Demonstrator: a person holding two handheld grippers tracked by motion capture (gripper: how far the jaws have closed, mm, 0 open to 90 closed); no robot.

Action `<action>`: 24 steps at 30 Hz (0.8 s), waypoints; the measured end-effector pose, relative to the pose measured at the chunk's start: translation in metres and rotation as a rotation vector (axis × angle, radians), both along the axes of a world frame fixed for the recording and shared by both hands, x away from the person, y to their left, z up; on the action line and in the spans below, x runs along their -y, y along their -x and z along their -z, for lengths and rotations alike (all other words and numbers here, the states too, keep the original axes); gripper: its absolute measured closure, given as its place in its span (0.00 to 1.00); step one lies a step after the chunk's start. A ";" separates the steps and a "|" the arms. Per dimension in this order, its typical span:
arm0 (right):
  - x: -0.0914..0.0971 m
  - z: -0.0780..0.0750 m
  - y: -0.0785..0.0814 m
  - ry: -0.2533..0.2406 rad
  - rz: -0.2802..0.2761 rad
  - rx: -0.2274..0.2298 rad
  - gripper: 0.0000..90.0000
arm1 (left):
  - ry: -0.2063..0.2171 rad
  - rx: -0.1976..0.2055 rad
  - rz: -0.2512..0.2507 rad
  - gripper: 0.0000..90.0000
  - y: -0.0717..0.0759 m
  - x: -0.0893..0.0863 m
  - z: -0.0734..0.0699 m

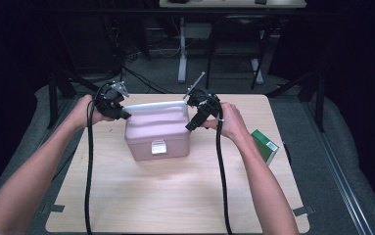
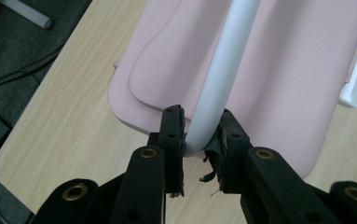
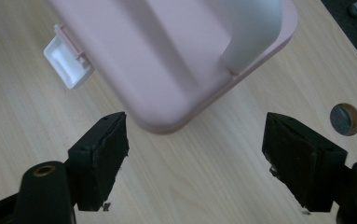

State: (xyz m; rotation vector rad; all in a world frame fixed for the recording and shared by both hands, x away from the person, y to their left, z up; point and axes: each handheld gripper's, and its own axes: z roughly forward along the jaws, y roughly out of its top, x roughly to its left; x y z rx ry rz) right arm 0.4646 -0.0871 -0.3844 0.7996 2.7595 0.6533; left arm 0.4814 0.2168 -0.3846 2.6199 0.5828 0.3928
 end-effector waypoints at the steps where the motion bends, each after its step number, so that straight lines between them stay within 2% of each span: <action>1: -0.002 -0.001 -0.004 -0.004 -0.002 0.001 0.28 | 0.005 -0.003 0.003 0.85 -0.001 -0.001 0.000; 2: -0.004 -0.002 -0.008 -0.013 -0.009 -0.001 0.30 | 0.013 -0.011 0.005 0.85 -0.002 -0.002 0.000; 4: -0.011 -0.004 -0.017 0.018 -0.006 0.007 0.32 | 0.015 -0.016 0.006 0.85 -0.003 -0.002 0.000; 6: -0.016 -0.007 -0.025 0.010 -0.014 0.008 0.37 | 0.011 -0.022 0.011 0.85 -0.005 -0.002 -0.001; 8: -0.023 -0.008 -0.033 0.039 -0.010 0.026 0.38 | 0.014 -0.029 0.012 0.85 -0.006 -0.002 -0.001; 11: -0.028 -0.009 -0.042 0.038 -0.008 0.025 0.41 | -0.001 -0.028 0.017 0.85 -0.005 0.000 -0.001; 13: -0.032 -0.008 -0.046 0.032 -0.016 0.022 0.47 | -0.001 -0.036 0.017 0.85 -0.007 0.000 -0.002; 15: -0.036 -0.005 -0.048 0.053 -0.025 0.016 0.53 | 0.003 -0.037 0.014 0.85 -0.008 0.001 -0.001; 17: -0.039 -0.004 -0.046 0.042 -0.041 0.014 0.62 | 0.004 -0.037 0.020 0.85 -0.008 0.002 -0.001; 20: -0.041 -0.004 -0.042 0.080 -0.044 0.045 0.68 | -0.007 -0.038 0.018 0.84 -0.008 0.004 -0.002; 24: -0.036 -0.005 -0.037 0.085 -0.045 0.040 0.74 | -0.017 -0.034 0.024 0.84 -0.005 0.010 -0.002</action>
